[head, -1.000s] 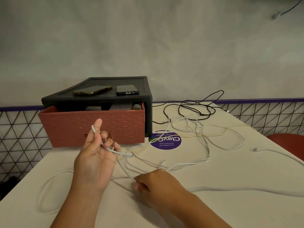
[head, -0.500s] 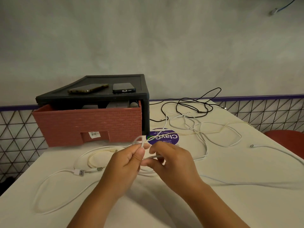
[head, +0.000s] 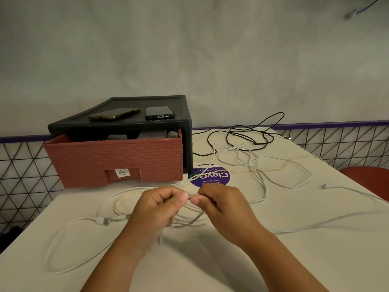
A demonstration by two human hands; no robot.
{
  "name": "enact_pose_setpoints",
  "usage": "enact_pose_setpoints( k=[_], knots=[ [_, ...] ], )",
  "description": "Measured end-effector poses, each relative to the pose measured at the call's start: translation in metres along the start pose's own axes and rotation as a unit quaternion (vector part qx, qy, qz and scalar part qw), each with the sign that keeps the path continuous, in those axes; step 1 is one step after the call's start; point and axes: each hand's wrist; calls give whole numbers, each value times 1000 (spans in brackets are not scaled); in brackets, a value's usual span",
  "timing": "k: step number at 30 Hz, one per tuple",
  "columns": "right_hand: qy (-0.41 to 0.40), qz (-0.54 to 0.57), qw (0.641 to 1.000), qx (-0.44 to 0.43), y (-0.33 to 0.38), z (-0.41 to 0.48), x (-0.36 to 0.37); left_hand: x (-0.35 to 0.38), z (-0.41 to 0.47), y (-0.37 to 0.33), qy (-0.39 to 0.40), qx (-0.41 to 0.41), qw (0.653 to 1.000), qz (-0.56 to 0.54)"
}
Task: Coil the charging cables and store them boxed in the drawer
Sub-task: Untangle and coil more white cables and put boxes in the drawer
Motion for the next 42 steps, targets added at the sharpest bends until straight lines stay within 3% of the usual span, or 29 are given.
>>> enact_pose_setpoints(
  k=[9,13,16,23,27,31,34,37,42],
  knots=[
    [-32,95,991,91,2,-1,-4,-6,5,16,-54,21,991,123],
    [-28,90,989,112,2,0,-4,-7,5,22,-81,78,951,288],
    [-25,95,986,134,2,0,-5,-11,4,26,-85,99,930,345],
    [74,131,966,210,-4,5,-4,-13,4,25,-97,105,920,366],
    [111,175,952,226,-2,6,-6,-11,5,25,-114,50,947,296],
    [102,203,948,225,0,6,-7,2,7,14,-146,-74,983,82],
    [88,228,942,228,-2,7,-8,9,7,0,-154,-139,974,-93],
    [80,240,940,230,-4,7,-7,10,4,-11,-137,-181,935,-272],
    [62,251,937,233,-3,7,-5,20,-2,-18,-57,-184,934,-302]
  ],
)
Point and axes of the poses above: each hand's wrist, its own z-axis towards the middle knuckle, its own x-axis out of the palm, y = z × x, and after that the axes turned 13 degrees about x, right-handed
